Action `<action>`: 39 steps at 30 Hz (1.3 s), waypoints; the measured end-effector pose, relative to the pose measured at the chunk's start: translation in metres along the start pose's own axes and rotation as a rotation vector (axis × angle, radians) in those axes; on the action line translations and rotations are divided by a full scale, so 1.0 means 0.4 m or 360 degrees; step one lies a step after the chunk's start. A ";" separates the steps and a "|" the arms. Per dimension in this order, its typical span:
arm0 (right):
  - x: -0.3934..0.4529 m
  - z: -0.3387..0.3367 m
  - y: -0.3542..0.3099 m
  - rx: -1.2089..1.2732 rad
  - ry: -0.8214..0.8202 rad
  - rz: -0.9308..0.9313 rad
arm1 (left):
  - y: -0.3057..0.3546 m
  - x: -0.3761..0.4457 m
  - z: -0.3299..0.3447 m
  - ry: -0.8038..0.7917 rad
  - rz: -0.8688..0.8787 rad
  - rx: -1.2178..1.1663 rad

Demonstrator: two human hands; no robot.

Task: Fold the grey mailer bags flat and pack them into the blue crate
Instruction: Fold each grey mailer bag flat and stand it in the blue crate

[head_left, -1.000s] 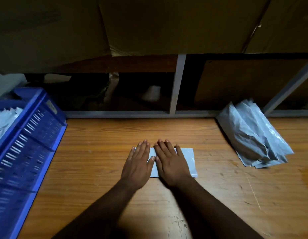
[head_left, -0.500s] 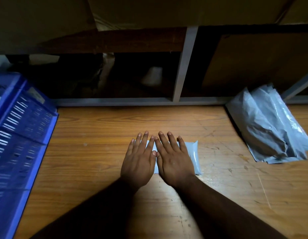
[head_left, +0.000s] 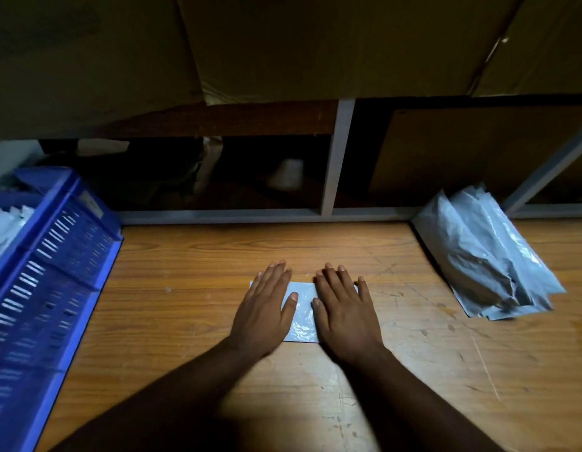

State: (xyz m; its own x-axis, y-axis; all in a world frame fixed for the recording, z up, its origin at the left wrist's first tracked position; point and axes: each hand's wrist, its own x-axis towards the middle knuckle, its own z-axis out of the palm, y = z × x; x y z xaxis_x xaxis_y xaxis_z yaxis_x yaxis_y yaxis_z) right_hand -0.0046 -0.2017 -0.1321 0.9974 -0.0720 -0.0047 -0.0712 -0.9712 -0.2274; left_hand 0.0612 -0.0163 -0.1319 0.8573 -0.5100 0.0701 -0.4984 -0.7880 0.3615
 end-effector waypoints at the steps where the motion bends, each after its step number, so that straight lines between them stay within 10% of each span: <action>1: 0.003 0.005 0.004 -0.0029 -0.0015 0.0013 | 0.004 0.006 0.005 -0.0028 0.0063 0.0039; 39: 0.036 0.059 -0.053 -0.0045 0.0068 -0.0248 | -0.016 -0.008 0.030 -0.0040 0.0096 0.0151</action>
State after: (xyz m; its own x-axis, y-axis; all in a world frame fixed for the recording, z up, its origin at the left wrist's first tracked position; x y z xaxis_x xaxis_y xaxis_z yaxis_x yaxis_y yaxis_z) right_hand 0.0116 -0.1770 -0.1503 0.9950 0.0712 0.0698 0.0836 -0.9773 -0.1947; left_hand 0.0601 -0.0139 -0.1458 0.8225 -0.5651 0.0651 -0.5599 -0.7842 0.2673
